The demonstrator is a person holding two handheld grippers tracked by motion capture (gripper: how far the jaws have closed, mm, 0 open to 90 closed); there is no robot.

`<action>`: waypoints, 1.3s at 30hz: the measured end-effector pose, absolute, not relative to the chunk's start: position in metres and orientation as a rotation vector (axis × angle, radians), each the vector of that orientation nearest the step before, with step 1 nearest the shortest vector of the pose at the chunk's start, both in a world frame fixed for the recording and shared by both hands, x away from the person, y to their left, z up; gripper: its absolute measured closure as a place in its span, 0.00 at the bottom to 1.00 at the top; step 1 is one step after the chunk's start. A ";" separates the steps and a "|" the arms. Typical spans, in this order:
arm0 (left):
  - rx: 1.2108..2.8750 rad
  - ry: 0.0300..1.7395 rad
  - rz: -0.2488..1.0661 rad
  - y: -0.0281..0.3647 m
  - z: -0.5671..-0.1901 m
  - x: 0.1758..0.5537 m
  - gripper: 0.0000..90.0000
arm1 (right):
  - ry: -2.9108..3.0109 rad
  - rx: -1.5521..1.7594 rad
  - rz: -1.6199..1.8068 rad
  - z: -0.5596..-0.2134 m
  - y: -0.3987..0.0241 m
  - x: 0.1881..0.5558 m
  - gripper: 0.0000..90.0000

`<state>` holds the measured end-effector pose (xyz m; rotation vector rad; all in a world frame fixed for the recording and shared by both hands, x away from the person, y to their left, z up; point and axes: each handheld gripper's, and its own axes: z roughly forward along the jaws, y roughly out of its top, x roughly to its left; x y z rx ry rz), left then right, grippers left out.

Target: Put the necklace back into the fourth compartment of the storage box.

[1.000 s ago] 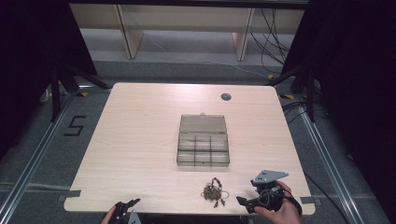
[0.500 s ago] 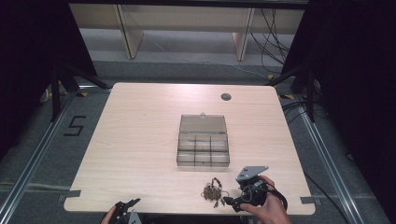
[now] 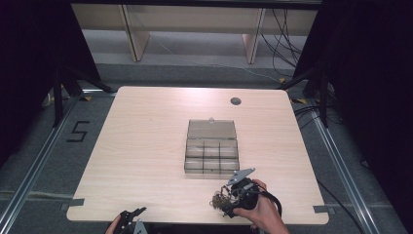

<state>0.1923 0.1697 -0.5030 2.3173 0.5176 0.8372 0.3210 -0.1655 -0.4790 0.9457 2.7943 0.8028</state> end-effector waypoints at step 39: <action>2.317 0.513 0.851 0.169 -0.504 0.193 0.17 | 2.947 0.568 0.659 -0.462 -0.130 0.328 0.88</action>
